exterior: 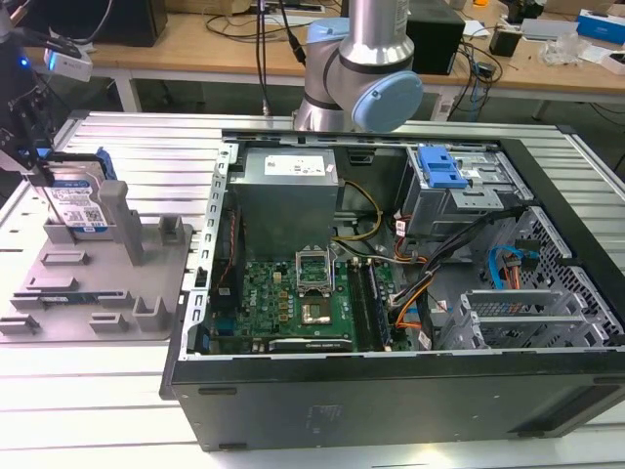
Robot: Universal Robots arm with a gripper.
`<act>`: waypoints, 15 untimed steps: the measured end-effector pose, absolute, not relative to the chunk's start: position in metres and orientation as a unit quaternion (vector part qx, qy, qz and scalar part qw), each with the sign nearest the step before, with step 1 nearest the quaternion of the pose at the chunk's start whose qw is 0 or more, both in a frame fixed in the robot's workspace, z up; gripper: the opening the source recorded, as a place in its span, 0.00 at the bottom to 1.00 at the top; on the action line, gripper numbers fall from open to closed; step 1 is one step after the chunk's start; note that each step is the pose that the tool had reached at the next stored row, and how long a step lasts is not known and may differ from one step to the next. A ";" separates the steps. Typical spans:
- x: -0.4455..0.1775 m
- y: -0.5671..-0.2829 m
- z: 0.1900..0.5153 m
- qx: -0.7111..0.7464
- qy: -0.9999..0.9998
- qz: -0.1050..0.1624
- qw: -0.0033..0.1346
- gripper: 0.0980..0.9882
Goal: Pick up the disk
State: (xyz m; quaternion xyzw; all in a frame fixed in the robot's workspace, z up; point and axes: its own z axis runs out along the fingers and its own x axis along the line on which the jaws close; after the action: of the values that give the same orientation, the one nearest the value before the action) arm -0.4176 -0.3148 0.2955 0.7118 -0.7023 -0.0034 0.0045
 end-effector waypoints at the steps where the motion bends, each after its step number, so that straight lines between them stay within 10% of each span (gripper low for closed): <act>1: -0.418 -0.315 0.296 0.712 -0.702 -0.003 0.005 0.32; 15: -0.418 -0.315 0.308 0.712 -0.702 -0.003 0.004 0.32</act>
State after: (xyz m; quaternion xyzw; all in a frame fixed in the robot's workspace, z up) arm -0.4176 -0.3149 0.3080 0.7118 -0.7023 -0.0035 0.0045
